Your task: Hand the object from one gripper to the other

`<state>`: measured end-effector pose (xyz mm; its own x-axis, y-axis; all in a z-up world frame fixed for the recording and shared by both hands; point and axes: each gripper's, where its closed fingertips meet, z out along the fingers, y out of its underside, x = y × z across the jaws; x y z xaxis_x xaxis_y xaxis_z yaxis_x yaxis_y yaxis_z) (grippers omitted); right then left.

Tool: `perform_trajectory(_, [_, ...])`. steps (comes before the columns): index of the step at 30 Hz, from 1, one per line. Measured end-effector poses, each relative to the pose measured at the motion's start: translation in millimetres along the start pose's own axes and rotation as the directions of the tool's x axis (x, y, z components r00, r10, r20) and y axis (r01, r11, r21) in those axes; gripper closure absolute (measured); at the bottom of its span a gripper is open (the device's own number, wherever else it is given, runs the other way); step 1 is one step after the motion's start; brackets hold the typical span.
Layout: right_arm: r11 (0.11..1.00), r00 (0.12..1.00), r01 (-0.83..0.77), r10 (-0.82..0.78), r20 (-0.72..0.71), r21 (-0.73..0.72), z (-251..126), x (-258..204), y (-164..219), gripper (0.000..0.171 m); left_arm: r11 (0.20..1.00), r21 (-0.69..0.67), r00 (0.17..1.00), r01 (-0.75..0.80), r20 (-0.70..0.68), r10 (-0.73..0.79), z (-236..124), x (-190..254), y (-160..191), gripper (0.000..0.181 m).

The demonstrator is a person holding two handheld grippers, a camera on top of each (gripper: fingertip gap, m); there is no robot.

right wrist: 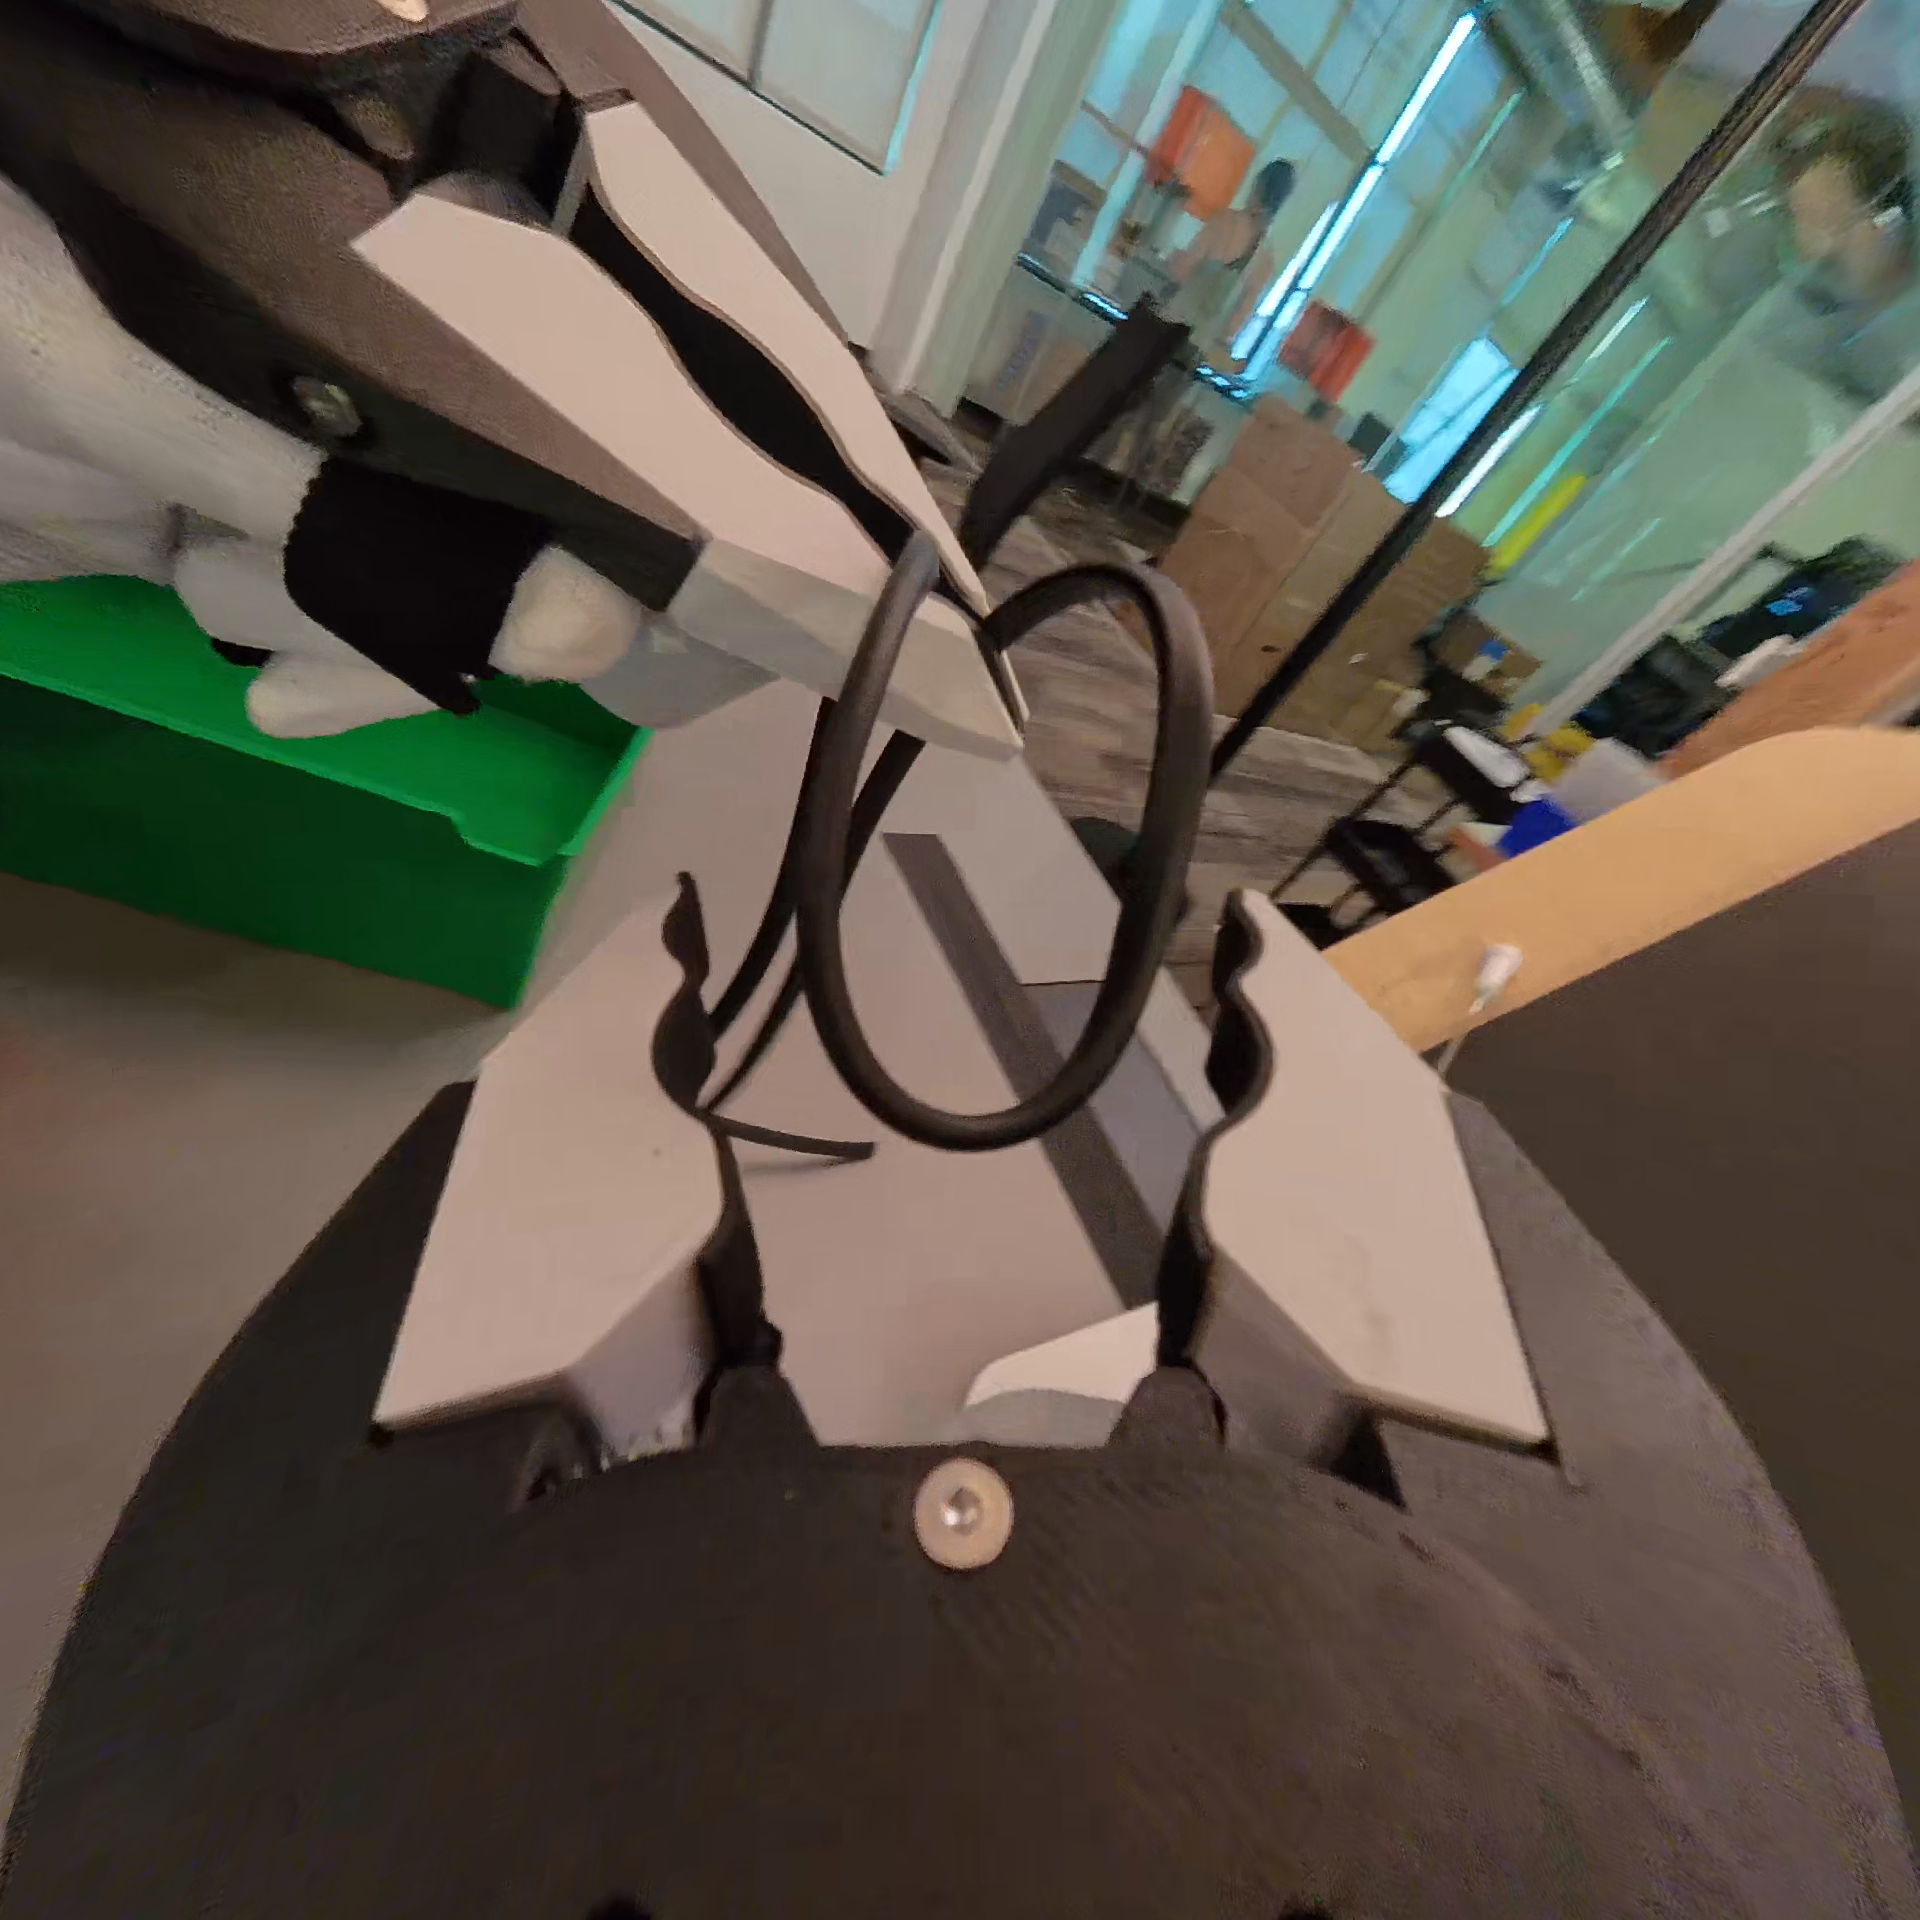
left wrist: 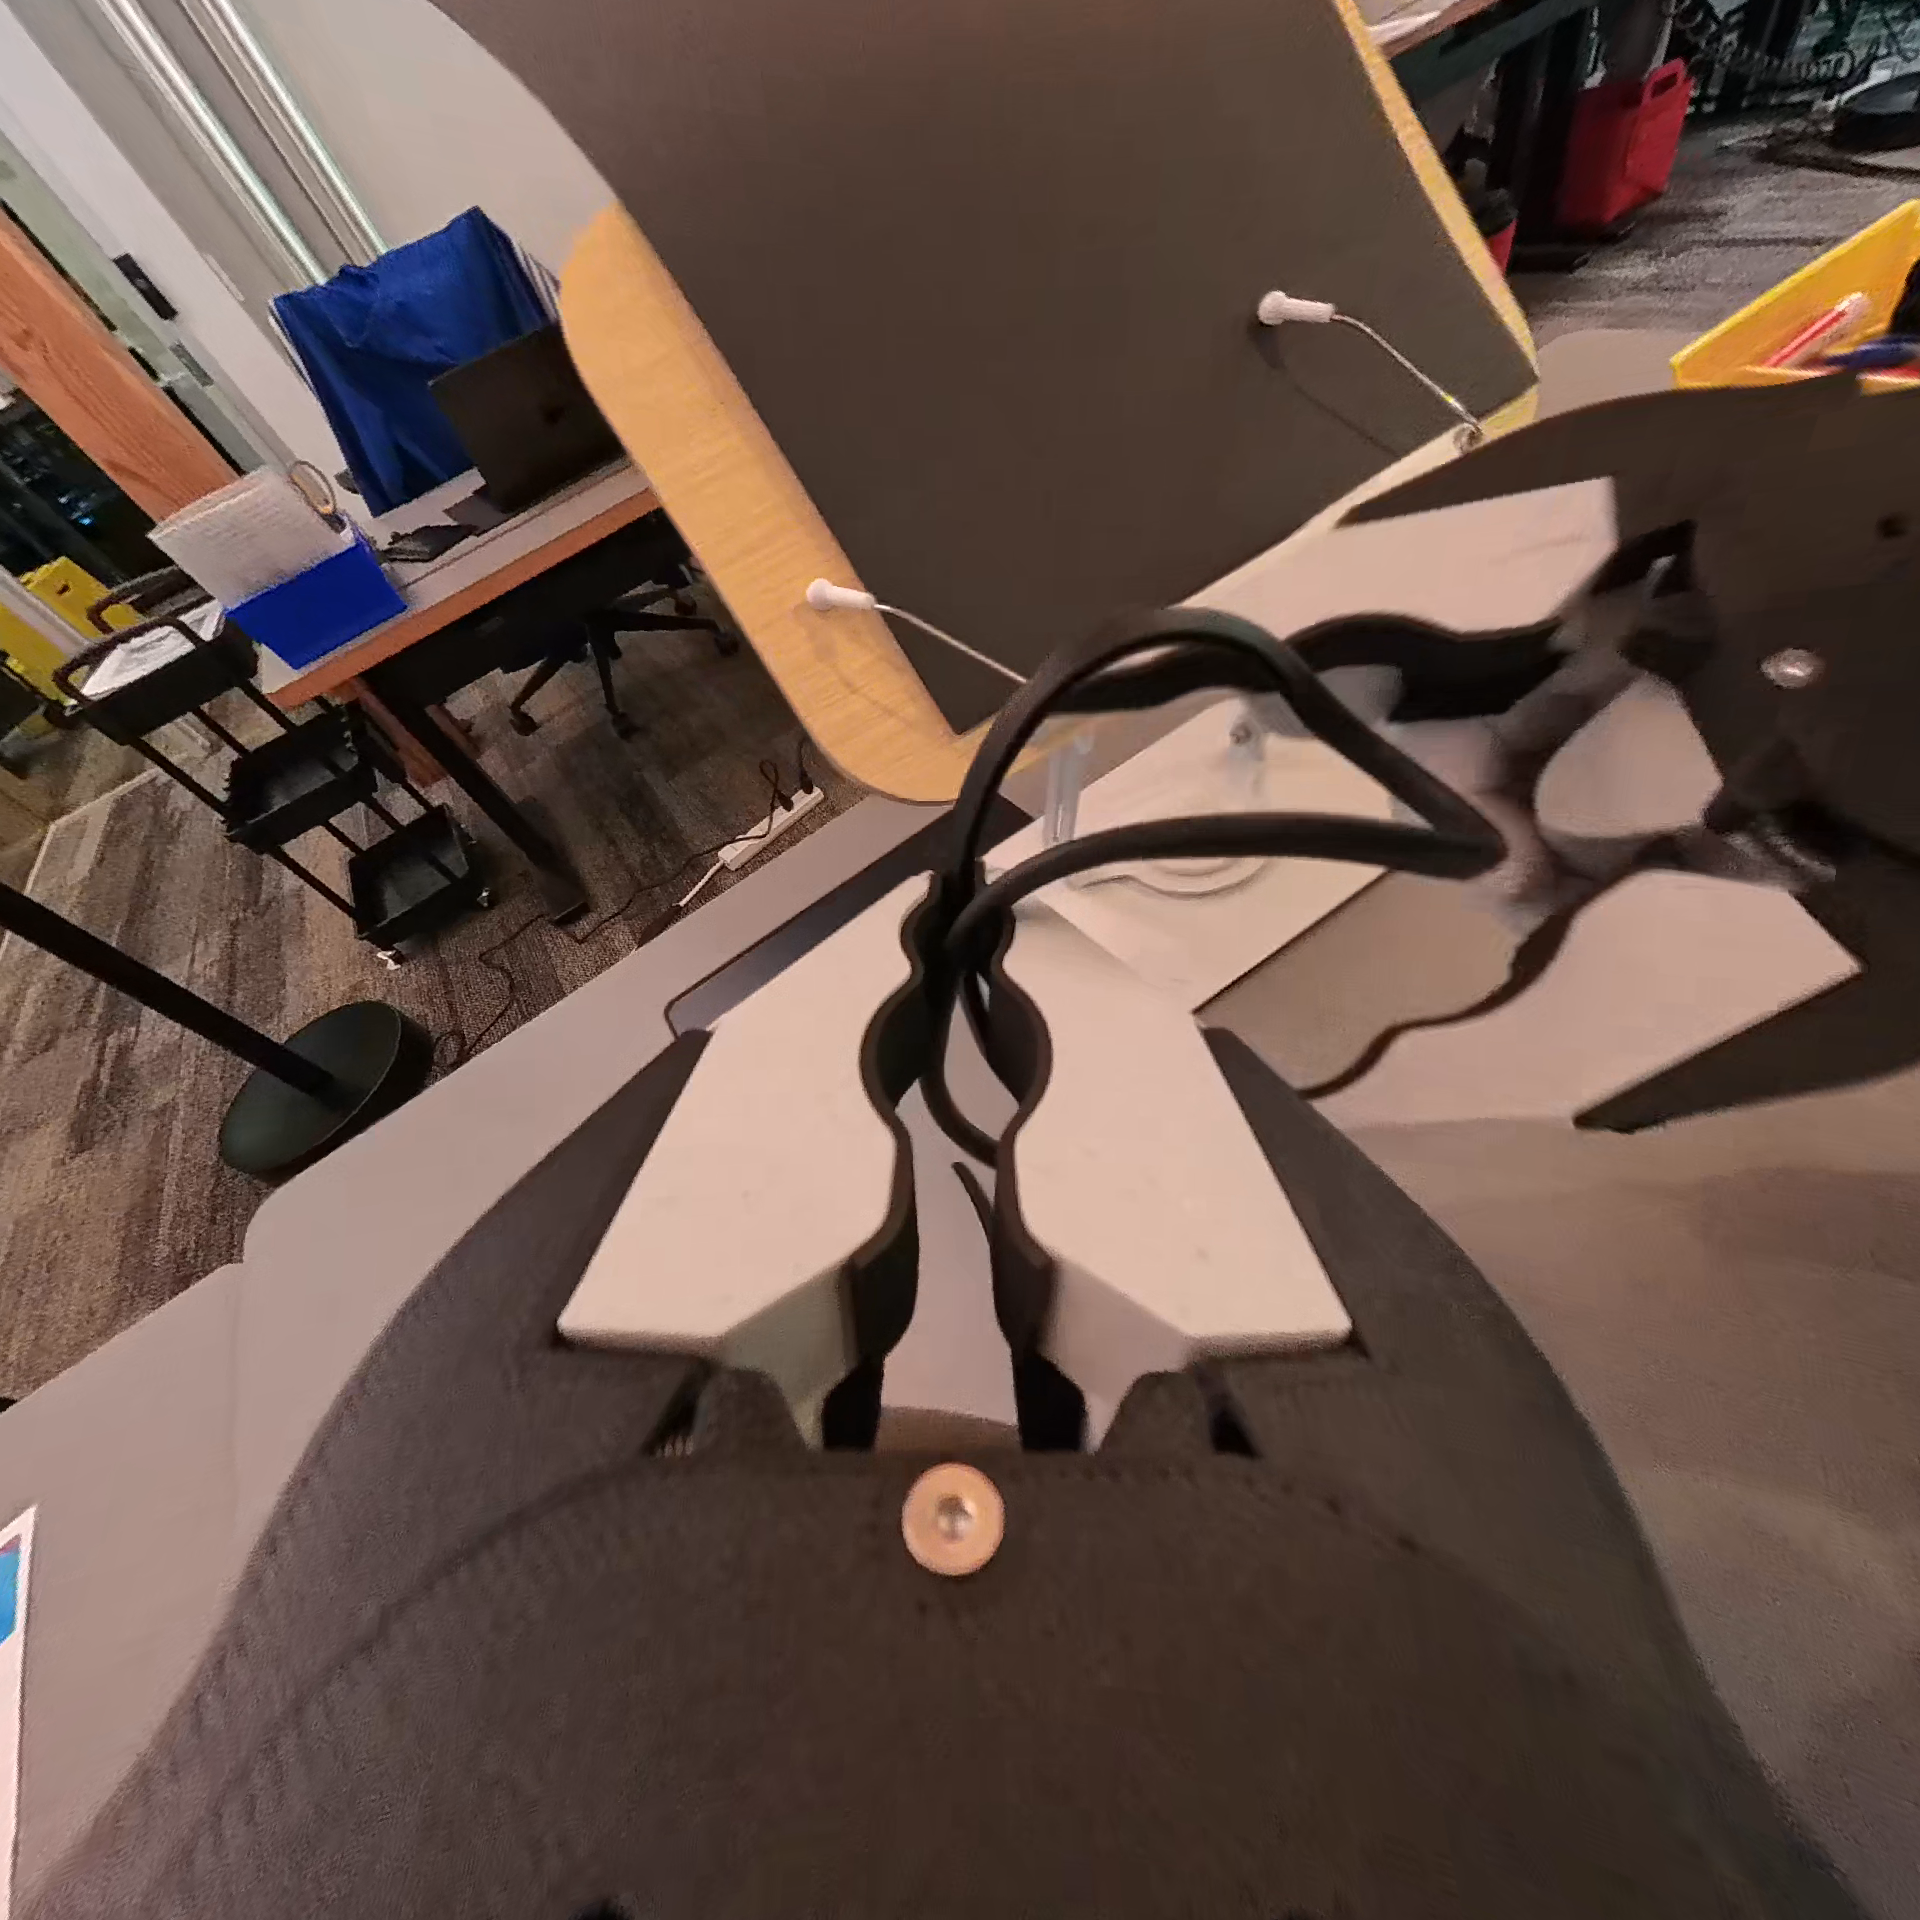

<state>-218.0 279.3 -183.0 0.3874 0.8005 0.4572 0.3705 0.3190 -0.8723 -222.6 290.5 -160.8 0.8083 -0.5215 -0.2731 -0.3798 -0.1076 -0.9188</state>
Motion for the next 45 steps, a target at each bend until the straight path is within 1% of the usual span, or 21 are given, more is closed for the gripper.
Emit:
perform_trajectory(2, [0.993,0.990,0.112,-0.115,-0.081,-0.032,-0.9,2.9,-4.8,0.069,1.000,0.003,1.000,0.019,0.009,-0.019,-0.4,-4.5,0.5,0.181])
perform_trajectory(5, [0.954,0.920,0.275,-0.298,-0.255,-0.123,-4.2,13.7,-14.1,0.049,0.999,0.007,0.999,0.033,0.022,-0.034,-1.1,-9.6,0.8,0.181])
perform_trajectory(6, [0.947,0.902,0.296,-0.321,-0.288,-0.127,-5.6,12.2,-20.4,0.048,1.000,0.004,0.999,0.026,0.031,-0.026,-1.3,-10.7,1.1,0.181])
perform_trajectory(8, [0.952,0.903,0.284,-0.306,-0.302,-0.114,-4.3,1.7,-28.6,0.048,1.000,0.000,0.998,0.013,0.057,-0.013,-1.8,-13.6,1.3,0.180])
perform_trajectory(9, [0.951,0.903,0.275,-0.305,-0.302,-0.141,-1.5,-2.1,-25.7,0.045,1.000,-0.004,0.998,0.009,0.062,-0.009,-2.0,-13.7,1.4,0.180])
perform_trajectory(10, [0.944,0.902,0.279,-0.320,-0.291,-0.176,2.9,-6.7,-19.6,0.043,1.000,-0.005,0.998,0.007,0.062,-0.007,-2.2,-13.0,1.1,0.180])
perform_trajectory(11, [0.939,0.900,0.275,-0.327,-0.287,-0.207,7.5,-10.2,-12.7,0.037,1.000,-0.004,0.998,0.010,0.065,-0.009,-2.4,-12.4,0.4,0.180])
perform_trajectory(14, [0.947,0.916,0.218,-0.282,-0.283,-0.237,20.1,-17.8,4.7,0.023,1.000,-0.007,0.998,0.010,0.058,-0.009,-2.0,-7.0,-1.0,0.180])
perform_trajectory(16, [0.955,0.929,0.171,-0.238,-0.282,-0.243,26.7,-19.8,16.3,0.021,0.999,0.003,0.999,0.040,0.029,-0.040,-1.4,-0.2,-3.5,0.180])
perform_trajectory(18, [0.950,0.927,0.164,-0.240,-0.289,-0.266,30.6,-18.5,26.7,0.020,0.999,0.006,0.999,0.046,0.014,-0.046,0.5,6.1,-4.3,0.181])
perform_trajectory(20, [0.957,0.944,0.126,-0.197,-0.265,-0.261,34.2,-22.3,33.8,0.029,0.998,0.017,0.998,0.068,-0.020,-0.067,2.2,14.3,-6.4,0.180])
perform_trajectory(22, [0.952,0.944,0.130,-0.204,-0.260,-0.275,36.3,-22.6,40.5,0.034,0.997,0.018,0.996,0.080,-0.044,-0.079,3.5,21.2,-7.4,0.180])
perform_trajectory(24, [0.958,0.953,0.104,-0.173,-0.248,-0.268,37.5,-24.0,43.8,0.046,0.996,0.024,0.995,0.084,-0.059,-0.083,4.3,26.4,-9.0,0.180])
perform_trajectory(26, [0.963,0.957,0.087,-0.152,-0.248,-0.256,37.1,-22.6,44.1,0.067,0.997,0.025,0.995,0.078,-0.058,-0.076,4.6,28.9,-9.5,0.180])
perform_trajectory(30, [0.964,0.962,0.101,-0.158,-0.224,-0.247,34.8,-23.1,43.8,0.111,0.996,0.033,0.993,0.087,-0.077,-0.084,3.2,32.5,-12.1,0.180])
perform_trajectory(36, [0.963,0.962,0.139,-0.186,-0.199,-0.231,32.1,-21.7,43.2,0.170,0.995,0.041,0.994,0.089,-0.069,-0.086,1.0,28.7,-13.6,0.180])
perform_trajectory(38, [0.962,0.966,0.156,-0.197,-0.170,-0.225,30.5,-23.2,42.1,0.171,0.994,0.042,0.993,0.100,-0.063,-0.097,0.5,23.7,-12.7,0.180])
perform_trajectory(45, [0.926,0.925,0.306,-0.344,-0.161,-0.222,20.6,-17.9,28.5,0.171,0.984,0.062,0.986,0.168,-0.021,-0.167,-2.2,-8.0,-6.4,0.180])
